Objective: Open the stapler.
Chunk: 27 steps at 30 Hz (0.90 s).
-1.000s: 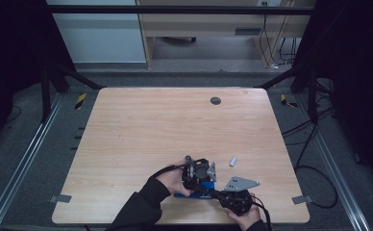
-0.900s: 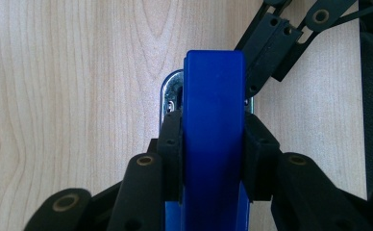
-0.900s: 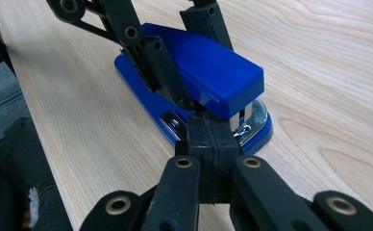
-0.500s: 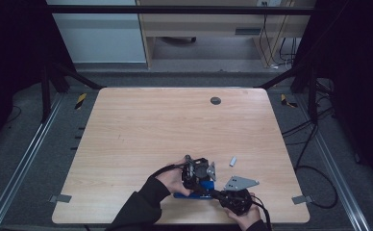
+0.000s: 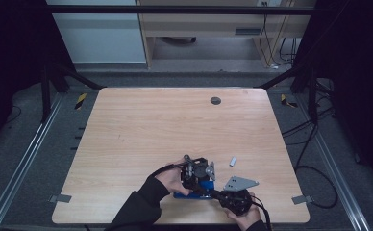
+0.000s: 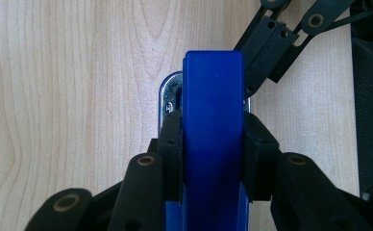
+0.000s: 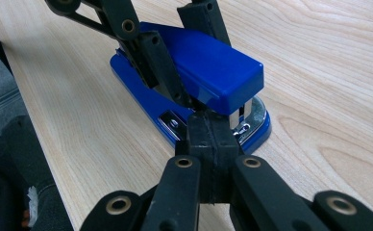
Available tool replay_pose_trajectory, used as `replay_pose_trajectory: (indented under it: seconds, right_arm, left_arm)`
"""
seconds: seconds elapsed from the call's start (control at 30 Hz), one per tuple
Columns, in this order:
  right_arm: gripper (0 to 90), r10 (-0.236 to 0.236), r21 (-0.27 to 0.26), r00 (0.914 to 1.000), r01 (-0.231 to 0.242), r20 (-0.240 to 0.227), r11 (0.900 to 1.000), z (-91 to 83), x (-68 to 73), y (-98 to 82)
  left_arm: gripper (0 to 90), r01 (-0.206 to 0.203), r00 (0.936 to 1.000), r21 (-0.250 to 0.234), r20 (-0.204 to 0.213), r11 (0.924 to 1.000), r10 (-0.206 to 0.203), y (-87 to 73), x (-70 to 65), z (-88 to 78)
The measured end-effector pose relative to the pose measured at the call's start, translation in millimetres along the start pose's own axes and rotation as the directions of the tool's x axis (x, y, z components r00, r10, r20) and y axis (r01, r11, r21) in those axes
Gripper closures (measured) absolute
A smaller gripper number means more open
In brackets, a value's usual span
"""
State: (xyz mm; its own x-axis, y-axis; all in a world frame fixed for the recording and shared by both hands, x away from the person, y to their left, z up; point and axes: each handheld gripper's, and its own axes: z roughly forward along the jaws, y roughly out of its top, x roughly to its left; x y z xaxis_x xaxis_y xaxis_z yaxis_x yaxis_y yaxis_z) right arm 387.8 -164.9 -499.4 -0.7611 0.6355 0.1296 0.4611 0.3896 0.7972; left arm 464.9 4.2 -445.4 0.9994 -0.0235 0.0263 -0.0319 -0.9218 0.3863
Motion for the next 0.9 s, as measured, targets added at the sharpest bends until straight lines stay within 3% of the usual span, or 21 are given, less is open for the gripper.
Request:
replay_pose_trajectory:
  seconds: [0.9]
  right_arm:
    - [90.0,0.004,0.001,1.0000,-0.004,-0.006,1.000,0.0,-0.6,0.0]
  left_arm:
    - [66.3,0.009,0.9998,-0.007,0.018,0.9999,-0.009,-0.9,1.2,-0.7]
